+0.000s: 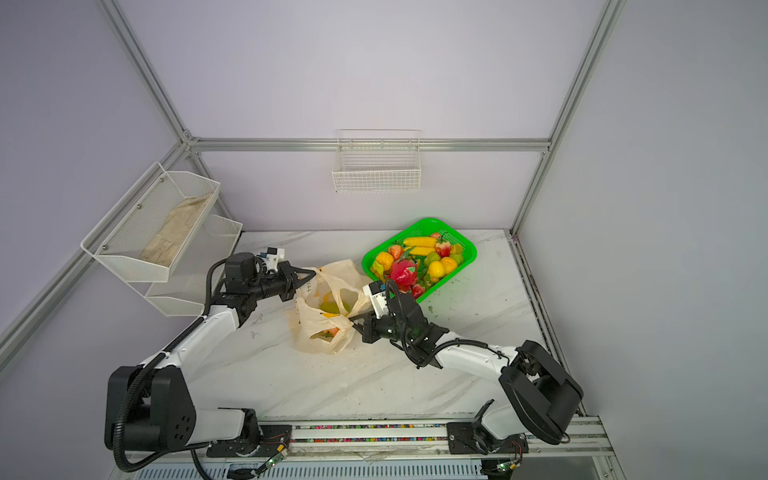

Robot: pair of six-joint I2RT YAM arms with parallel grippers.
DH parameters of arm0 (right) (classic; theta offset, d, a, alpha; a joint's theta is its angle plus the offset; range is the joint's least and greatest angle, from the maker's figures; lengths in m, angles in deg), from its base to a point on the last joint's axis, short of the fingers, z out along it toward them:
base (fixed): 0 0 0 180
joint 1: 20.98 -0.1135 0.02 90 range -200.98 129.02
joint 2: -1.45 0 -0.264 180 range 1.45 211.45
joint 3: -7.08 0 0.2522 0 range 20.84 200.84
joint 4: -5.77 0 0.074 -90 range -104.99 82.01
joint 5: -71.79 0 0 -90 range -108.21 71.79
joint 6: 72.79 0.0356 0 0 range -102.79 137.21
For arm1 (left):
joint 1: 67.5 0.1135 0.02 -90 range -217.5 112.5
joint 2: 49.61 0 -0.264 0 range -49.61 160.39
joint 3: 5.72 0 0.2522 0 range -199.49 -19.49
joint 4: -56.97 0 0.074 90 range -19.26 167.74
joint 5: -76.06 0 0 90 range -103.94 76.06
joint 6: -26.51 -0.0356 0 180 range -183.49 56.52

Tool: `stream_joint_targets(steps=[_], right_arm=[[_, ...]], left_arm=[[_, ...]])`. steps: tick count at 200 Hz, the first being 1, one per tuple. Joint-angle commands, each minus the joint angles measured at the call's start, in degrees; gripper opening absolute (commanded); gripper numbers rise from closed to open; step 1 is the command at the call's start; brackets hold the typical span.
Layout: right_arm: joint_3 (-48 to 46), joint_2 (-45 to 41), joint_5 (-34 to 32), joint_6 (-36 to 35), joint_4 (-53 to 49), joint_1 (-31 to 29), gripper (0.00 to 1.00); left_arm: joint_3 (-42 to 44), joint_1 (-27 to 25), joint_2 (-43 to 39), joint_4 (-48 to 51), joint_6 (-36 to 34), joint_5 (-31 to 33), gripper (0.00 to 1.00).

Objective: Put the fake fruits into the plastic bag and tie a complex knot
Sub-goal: 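Move the right gripper back over the green basket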

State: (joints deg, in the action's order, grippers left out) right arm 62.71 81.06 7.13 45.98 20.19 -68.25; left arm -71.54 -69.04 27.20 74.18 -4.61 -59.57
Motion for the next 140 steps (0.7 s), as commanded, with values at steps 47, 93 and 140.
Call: stream_joint_targets(steps=[47, 93, 140], right_arm=[[5.35, 0.83, -1.96, -1.12, -2.59, 2.71, 0.01], [8.23, 1.77, 0.99, -6.02, -10.60, 9.91, 0.17], [11.37, -5.51, -0.27, -13.93, -23.74, 16.69, 0.45]], left_arm=[[-11.07, 1.54, -4.15, 13.25, -14.31, 6.14, 0.05], [-11.11, 2.74, -3.13, 12.43, -11.59, 8.17, 0.00], [-6.13, 5.91, -5.35, 6.45, -7.90, 9.07, 0.00]])
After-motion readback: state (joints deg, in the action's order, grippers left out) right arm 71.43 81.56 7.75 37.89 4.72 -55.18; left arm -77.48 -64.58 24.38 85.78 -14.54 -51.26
